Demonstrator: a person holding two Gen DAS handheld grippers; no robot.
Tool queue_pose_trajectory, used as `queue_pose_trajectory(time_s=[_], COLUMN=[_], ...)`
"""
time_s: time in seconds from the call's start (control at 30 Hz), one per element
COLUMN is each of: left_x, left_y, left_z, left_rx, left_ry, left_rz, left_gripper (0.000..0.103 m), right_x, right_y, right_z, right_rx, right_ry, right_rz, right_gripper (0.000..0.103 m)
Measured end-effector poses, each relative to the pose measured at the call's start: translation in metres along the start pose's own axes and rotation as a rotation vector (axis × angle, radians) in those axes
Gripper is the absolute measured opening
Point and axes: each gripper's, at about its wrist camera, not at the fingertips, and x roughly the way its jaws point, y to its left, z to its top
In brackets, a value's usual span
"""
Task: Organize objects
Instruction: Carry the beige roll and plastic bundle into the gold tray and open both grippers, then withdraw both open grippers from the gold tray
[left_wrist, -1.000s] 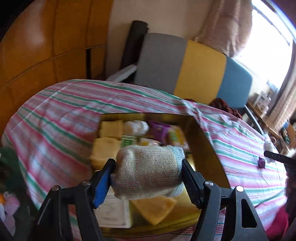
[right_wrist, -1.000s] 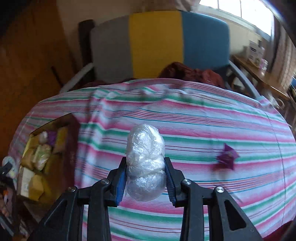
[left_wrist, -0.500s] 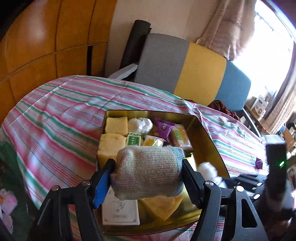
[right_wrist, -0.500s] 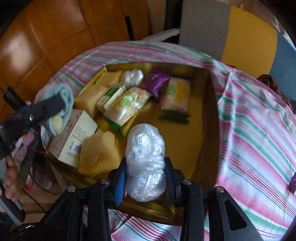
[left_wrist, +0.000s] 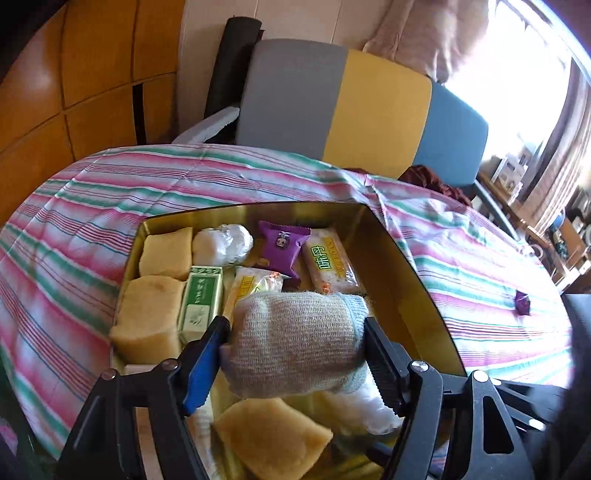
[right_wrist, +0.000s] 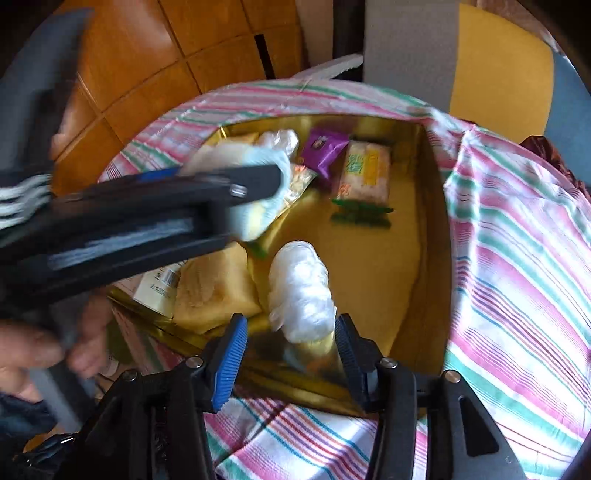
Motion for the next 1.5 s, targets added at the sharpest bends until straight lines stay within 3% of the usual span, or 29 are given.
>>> queue_pose_trajectory(time_s=[0.27,0.5,0.7,0.8,1.07,1.13,1.37,1.5], left_x=[0.037,0.039,0.002,-0.020,-0.077,-0.090,-0.111,-0.113], left_y=[-0.010,-0.014,-0.009,-0.007,0.000,0.001,0.002,-0.002], left_z=[0.009,0.008,0.003,0.000,-0.019,-0.026,-0.049,-0.058], left_rx=[0.024,0.053,0.044,0.035,0.004,-0.008,-0.024,-0.015], left_ry=[0.045,0.028,-0.073,-0.121,-0.213,-0.227,-0.235,-0.226], left_rz=[0.047,0.074,0.104,0.117,0.192,0.213,0.262,0.335], left_gripper=[0.074,0.078,0.078,0.080,0.098,0.103,0.103,0.103], right_x=[-0.025,-0.026,-0.037,-0.042,-0.054,-0.055,-0.056,-0.054], right_y=[-0.011,-0.018,-0.021,-0.020,-0.011,-0.010,-0.001,0.005], right_z=[-0.006,-0.006,-0.010,-0.008,-0.005,-0.005,-0.013,-0.016], right_rx=[0.046,0.068,0.106,0.119,0.148,0.157,0.153,0.141], right_ry=[-0.061,-0.079,-0.130,-0.174,-0.257,-0.265,-0.277,-0.274], right_rz=[-0.012,-0.016,-0.051,-0.108,-0.231,-0.249,-0.286,-0.292], right_gripper=[0.050,0.050,0.050,0.050,0.051,0.051,0.051,0.051])
